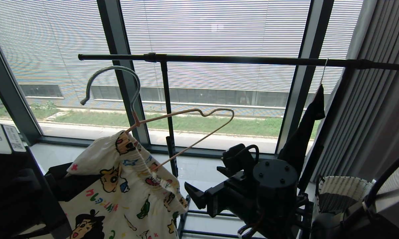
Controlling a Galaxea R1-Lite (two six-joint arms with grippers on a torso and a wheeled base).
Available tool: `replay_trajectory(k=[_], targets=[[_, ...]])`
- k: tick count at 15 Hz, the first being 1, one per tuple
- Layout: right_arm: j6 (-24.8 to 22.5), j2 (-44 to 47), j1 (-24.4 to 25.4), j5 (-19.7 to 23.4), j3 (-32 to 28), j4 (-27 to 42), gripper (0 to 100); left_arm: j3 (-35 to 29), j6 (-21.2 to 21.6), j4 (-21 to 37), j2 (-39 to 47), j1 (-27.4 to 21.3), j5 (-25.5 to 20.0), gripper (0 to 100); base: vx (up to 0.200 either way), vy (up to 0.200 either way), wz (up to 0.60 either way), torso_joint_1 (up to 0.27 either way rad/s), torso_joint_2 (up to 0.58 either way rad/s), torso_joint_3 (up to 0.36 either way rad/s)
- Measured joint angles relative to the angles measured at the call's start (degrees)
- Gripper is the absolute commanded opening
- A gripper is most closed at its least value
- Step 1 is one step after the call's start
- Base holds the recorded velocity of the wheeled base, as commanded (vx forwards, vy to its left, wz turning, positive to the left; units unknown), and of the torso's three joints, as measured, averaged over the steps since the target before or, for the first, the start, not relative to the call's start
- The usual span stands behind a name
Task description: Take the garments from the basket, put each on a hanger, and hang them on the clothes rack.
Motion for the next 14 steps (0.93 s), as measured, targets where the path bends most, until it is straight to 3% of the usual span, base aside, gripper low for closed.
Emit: replay_trajectory(k=[6,10,14], targets=[[-1.2,2.5,5.0,-0.8,0.1,0.1,100,-1.6,0.0,0.0,0.2,-4.2,0.1,0,0.000,0.000,0.00,0.000,0.00,0.000],[-2.5,4.0,5.6,-5.6,0.1,0.8,100,-1.8,0.0,0.0,0.1,-4.3,0.2,0,0.000,0.000,0.00,0.000,0.00,0.000],[-4.7,4.7,5.5,-6.1,0.1,0.9,100,-1.7,-0.1,0.0,-0.3,-4.4,0.3,0,0.000,0.000,0.00,0.000,0.00,0.000]])
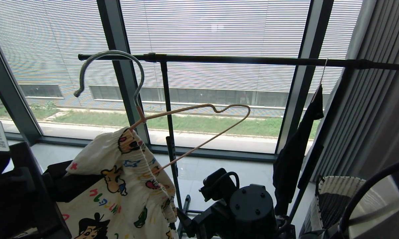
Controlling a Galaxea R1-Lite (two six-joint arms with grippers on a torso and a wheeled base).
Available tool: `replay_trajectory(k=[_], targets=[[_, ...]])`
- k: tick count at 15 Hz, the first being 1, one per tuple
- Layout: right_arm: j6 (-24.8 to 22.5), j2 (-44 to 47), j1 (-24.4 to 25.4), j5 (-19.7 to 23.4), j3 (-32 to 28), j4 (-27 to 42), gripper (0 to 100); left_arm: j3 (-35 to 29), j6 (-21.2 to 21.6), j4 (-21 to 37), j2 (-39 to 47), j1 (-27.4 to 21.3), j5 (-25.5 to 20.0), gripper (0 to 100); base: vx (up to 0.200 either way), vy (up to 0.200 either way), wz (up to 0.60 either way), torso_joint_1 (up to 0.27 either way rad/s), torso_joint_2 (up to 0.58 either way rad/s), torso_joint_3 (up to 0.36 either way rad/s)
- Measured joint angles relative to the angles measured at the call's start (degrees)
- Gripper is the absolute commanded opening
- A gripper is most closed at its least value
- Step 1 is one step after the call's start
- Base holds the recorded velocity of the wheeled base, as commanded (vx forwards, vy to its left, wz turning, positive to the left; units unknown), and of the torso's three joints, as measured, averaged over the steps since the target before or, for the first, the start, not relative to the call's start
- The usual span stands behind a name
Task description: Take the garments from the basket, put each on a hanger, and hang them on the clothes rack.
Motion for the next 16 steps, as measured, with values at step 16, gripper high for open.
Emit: replay_trajectory(k=[16], targets=[[0.3,-1.2,6.4,-3.4,-0.6,-1.0,100,6.5,1.1,0.0,-5.3,1.5,-0.1,0,0.000,0.000,0.00,0.000,0.00,0.000]])
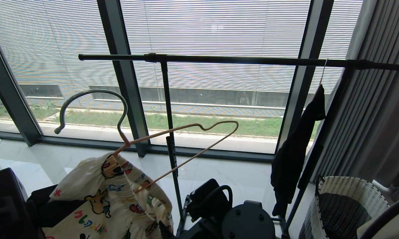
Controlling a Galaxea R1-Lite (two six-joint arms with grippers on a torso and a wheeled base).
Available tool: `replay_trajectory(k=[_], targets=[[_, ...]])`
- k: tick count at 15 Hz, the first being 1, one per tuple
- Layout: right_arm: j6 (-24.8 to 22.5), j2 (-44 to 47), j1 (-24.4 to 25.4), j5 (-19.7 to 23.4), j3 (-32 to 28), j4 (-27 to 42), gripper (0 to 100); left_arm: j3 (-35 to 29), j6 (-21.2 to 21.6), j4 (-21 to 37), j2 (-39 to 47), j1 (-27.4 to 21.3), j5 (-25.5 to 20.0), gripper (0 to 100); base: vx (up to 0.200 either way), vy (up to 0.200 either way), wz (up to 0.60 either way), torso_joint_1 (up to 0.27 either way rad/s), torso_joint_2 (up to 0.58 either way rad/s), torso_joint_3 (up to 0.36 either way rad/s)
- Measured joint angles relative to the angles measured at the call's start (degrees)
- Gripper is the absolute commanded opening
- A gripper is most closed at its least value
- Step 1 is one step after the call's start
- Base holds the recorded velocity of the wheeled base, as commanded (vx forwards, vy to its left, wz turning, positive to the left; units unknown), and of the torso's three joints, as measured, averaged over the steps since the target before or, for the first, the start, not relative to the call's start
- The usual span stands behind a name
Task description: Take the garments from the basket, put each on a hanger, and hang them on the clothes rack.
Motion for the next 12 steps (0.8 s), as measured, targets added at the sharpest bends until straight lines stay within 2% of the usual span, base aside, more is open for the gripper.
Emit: replay_trajectory(k=[6,7,12], targets=[[-0.2,2.7,-1.3,-0.1,-0.7,0.0,100,-2.6,0.3,0.0,0.5,-5.0,0.1,0,0.000,0.000,0.00,0.000,0.00,0.000],[-0.3,2.9,-1.6,-0.1,-0.9,0.0,0,-2.7,0.3,0.0,0.7,-5.6,0.1,0,0.000,0.000,0.00,0.000,0.00,0.000],[-1.1,3.1,-3.4,-0.5,-1.0,0.0,0,-2.6,0.2,0.0,1.7,-5.8,0.3,0,0.000,0.000,0.00,0.000,0.00,0.000]])
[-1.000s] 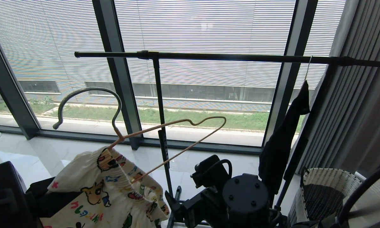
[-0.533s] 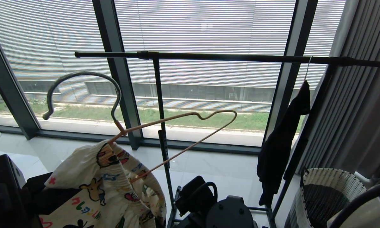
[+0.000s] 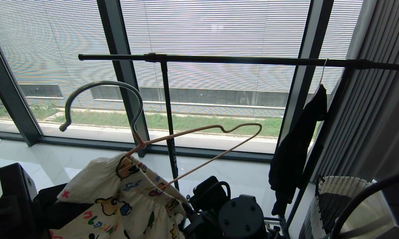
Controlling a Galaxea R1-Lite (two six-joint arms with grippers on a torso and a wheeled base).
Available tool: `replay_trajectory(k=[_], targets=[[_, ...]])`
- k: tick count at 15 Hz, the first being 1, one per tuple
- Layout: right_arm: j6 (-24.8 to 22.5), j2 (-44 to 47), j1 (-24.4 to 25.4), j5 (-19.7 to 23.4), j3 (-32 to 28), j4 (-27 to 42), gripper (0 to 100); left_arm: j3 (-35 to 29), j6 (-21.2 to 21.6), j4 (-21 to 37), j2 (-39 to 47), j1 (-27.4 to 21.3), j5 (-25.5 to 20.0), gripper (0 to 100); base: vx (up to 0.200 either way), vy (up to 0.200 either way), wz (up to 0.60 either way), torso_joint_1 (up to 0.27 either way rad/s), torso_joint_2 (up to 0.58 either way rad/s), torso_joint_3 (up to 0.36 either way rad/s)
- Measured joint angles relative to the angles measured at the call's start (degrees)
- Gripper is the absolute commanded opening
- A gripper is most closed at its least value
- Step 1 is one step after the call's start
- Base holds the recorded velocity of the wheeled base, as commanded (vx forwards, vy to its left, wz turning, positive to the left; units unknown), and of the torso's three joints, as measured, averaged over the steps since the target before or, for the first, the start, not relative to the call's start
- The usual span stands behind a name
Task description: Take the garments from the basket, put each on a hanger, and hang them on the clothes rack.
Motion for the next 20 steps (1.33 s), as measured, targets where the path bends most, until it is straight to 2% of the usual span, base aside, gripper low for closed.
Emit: replay_trajectory(k=[3,5,9,13,18,20], targets=[[-1.8,-0.9,-5.2,0.3,0.2,0.0,0,0.7,-0.3,0.0,0.1,3.8,0.0,0,0.000,0.000,0.00,0.000,0.00,0.000],[-3.9,-2.1,-9.9,2.1,0.1,0.0,0,0.9,-1.7,0.0,0.3,6.7,-0.2,0,0.000,0.000,0.00,0.000,0.00,0.000],[-7.8,-4.9,-19.3,4.3,0.1,0.0,0,2.3,-2.4,0.1,1.0,8.2,-0.2,0,0.000,0.000,0.00,0.000,0.00,0.000],[-9.2,-7.0,-22.6,6.0,0.0,0.2,0,4.7,-2.4,0.1,2.9,8.3,-0.2,0,0.000,0.000,0.00,0.000,0.00,0.000],[-11.1,-9.9,-25.1,8.8,-0.1,2.1,0,5.4,-2.1,-0.2,10.4,8.4,0.1,0,0.000,0.000,0.00,0.000,0.00,0.000],[-11.2,-12.4,-25.2,10.2,0.0,5.8,0,5.2,-2.3,-4.0,14.6,9.4,0.7,0,0.000,0.000,0.00,0.000,0.00,0.000]])
